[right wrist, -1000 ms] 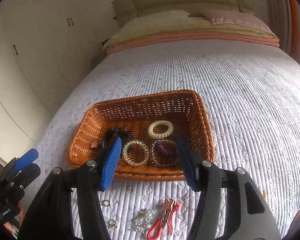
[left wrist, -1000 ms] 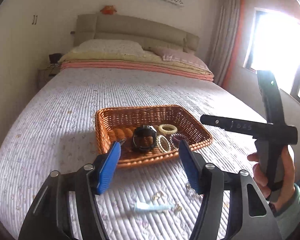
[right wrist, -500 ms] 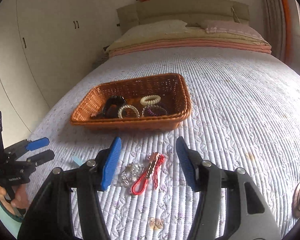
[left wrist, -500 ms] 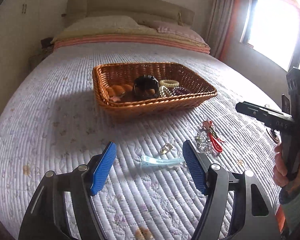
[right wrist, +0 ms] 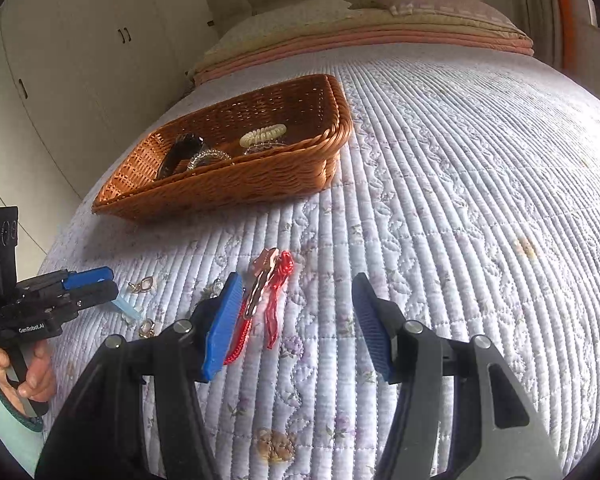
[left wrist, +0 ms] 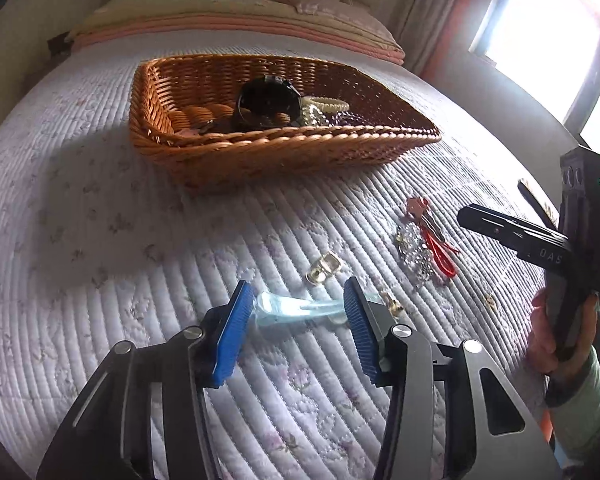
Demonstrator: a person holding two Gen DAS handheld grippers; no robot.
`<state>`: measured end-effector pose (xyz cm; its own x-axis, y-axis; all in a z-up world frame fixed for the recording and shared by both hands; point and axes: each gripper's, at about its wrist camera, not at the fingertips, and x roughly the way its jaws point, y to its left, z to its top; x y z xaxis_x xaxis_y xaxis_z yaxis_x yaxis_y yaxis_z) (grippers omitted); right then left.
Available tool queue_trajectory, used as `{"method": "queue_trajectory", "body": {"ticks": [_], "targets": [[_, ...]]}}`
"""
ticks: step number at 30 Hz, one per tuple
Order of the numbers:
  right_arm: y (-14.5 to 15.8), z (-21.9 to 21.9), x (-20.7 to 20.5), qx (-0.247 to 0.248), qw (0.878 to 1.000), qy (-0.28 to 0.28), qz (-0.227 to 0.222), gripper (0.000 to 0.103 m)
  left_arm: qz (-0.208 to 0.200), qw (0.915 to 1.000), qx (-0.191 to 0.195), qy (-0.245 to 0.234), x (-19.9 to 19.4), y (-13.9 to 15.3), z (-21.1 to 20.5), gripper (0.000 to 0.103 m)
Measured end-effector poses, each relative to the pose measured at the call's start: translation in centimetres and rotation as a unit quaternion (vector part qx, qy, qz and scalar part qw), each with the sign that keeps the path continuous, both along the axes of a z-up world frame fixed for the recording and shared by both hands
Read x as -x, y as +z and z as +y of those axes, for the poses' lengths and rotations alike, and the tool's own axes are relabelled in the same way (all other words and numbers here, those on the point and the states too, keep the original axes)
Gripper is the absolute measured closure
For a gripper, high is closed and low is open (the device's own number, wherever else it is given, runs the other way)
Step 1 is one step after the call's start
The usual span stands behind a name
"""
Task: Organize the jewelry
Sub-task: 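Grasp the light-blue hair clip with the left gripper while the right grasps the red lanyard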
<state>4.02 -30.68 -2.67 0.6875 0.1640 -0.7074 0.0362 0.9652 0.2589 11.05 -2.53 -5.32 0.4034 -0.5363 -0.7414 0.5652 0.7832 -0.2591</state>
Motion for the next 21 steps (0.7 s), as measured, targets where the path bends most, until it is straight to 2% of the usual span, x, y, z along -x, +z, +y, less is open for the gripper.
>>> {"method": "queue_trajectory", "body": {"ticks": [6, 10, 15, 18, 21], "targets": [[0.2, 1.2, 0.3, 0.02, 1.0, 0.014, -0.009, 0.049, 0.008, 0.9991, -0.008, -0.042, 3.9, -0.2, -0.3, 0.058], [0.2, 1.3, 0.3, 0.022, 1.0, 0.015, -0.01, 0.049, -0.015, 0.9977, -0.032, -0.058, 5.7, 0.4, -0.7, 0.058], [0.1, 0.7, 0.4, 0.009, 1.0, 0.007, -0.01, 0.049, -0.052, 0.9971, -0.055, -0.007, 3.8, 1.5, -0.1, 0.056], [0.0, 0.7, 0.7, 0.004, 1.0, 0.018, -0.005, 0.049, -0.037, 0.9975, -0.058, -0.016, 1.6, 0.8, -1.3, 0.056], [0.0, 1.9, 1.5, 0.031, 0.999, 0.039, -0.006, 0.049, -0.023, 0.9965, -0.075, -0.028, 0.6, -0.5, -3.1, 0.056]]}}
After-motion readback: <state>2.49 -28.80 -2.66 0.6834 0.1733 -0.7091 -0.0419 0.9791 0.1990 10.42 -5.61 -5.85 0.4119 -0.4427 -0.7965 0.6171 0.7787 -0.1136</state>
